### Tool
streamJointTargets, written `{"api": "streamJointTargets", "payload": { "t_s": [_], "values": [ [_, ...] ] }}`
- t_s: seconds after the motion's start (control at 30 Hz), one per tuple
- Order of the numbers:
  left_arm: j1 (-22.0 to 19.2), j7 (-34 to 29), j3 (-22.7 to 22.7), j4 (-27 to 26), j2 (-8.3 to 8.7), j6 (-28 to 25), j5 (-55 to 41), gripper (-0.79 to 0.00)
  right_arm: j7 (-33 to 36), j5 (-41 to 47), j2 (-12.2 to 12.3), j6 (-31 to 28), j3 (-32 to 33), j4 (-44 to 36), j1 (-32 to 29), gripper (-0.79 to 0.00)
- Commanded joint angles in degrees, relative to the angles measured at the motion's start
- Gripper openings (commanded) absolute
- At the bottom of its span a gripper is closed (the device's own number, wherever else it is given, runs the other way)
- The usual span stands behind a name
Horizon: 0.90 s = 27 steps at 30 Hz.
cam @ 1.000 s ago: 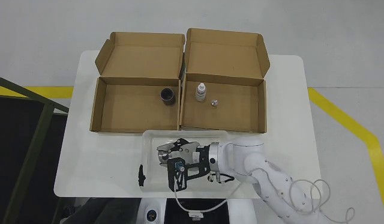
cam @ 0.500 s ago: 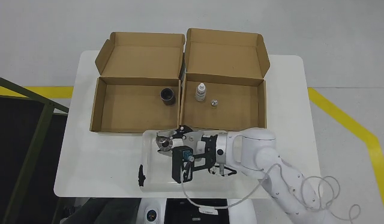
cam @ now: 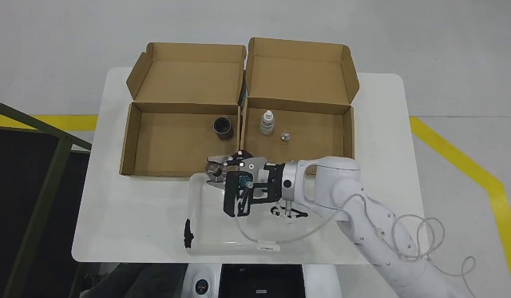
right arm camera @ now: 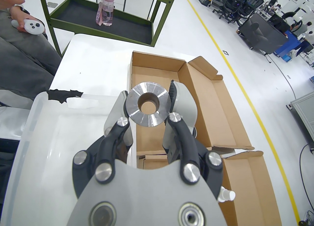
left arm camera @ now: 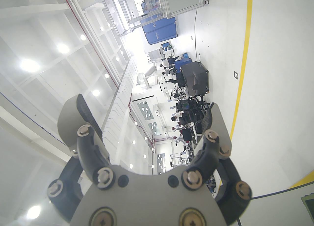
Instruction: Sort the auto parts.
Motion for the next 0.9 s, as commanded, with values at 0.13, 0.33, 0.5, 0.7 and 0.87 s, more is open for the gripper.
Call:
{"api": "streamJointTargets", "payload": {
  "t_s": [0.13,0.33,0.5,0.7,0.87],
  "values": [
    [0.0,0.0,0.0,0.0,0.00,0.0,0.0,0.000,3.7,1.1,-1.0,1.9,-2.8,4.4,4.0,-0.785],
    [0.0,0.0,0.0,0.0,0.00,0.0,0.0,0.000,7.2,3.0,-2.3,3.9,-5.7,9.4,8.2,-0.785],
    [0.0,0.0,0.0,0.0,0.00,0.0,0.0,0.000,9.5,5.0,-3.6,5.2,-8.2,14.2,11.8,-0.785],
    [0.0,0.0,0.0,0.0,0.00,0.0,0.0,0.000,10.7,7.0,-5.6,6.6,-11.7,20.6,16.0,-0.785],
    [0.0,0.0,0.0,0.0,0.00,0.0,0.0,0.000,12.3,7.3,-7.2,7.3,-14.4,24.6,19.4,-0.785]
  ]
}}
